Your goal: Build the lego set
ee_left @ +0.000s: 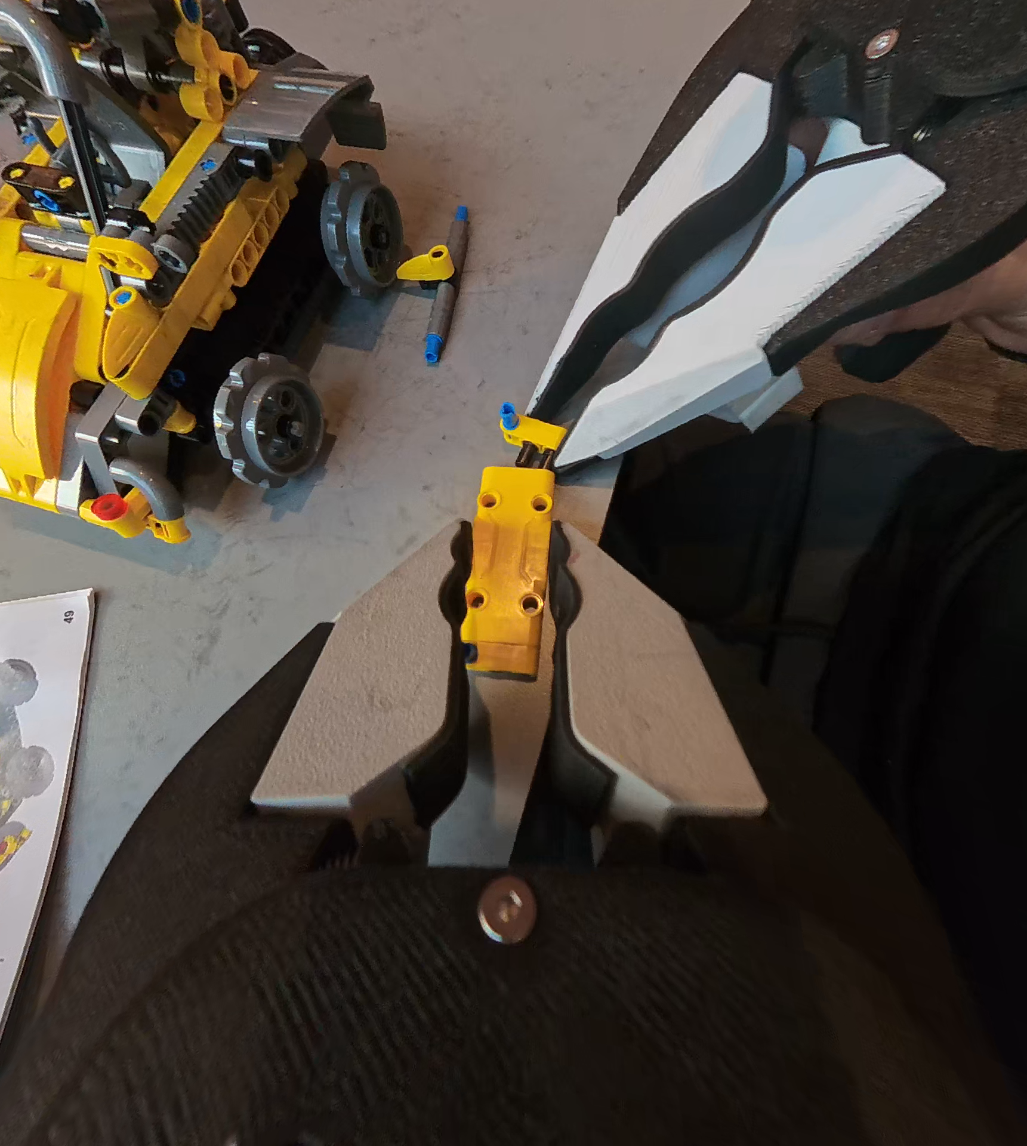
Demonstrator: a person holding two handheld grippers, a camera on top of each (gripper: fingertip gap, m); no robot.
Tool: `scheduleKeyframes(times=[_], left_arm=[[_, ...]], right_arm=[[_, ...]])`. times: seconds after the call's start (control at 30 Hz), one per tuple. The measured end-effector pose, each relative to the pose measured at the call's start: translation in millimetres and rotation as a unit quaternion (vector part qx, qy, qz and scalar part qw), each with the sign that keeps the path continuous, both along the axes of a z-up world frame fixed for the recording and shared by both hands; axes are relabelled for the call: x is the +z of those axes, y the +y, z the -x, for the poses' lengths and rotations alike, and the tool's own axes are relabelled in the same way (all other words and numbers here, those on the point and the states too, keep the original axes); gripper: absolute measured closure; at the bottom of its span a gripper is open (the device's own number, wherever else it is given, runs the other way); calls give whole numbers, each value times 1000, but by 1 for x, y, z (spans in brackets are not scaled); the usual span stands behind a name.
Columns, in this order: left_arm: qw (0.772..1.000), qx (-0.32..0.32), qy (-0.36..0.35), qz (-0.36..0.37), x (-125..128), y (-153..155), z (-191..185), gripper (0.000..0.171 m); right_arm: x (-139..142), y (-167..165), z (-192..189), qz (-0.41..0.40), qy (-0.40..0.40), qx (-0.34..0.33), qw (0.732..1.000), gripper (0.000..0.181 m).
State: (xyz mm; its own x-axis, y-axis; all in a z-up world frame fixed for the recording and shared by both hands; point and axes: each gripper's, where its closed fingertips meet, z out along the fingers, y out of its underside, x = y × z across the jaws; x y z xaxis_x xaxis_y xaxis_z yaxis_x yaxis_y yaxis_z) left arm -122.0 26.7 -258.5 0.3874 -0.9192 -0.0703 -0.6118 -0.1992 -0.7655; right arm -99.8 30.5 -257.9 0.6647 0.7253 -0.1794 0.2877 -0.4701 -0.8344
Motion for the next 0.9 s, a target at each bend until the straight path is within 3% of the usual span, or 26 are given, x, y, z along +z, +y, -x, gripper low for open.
scheduleKeyframes(times=[0.23, 0.47, 0.9], left_arm=[[1000, 4, -5, -13, 1, 0, 0, 150], [1000, 2, -10, -1, 0, 0, 0, 149], [1000, -13, -4, 3, 0, -1, 0, 150]], right_arm=[[0, 0, -1, -5, -2, 4, 1000, 166], [1, -1, 2, -52, -55, 43, 996, 166], [3, -1, 7, -6, -47, 119, 992, 167]])
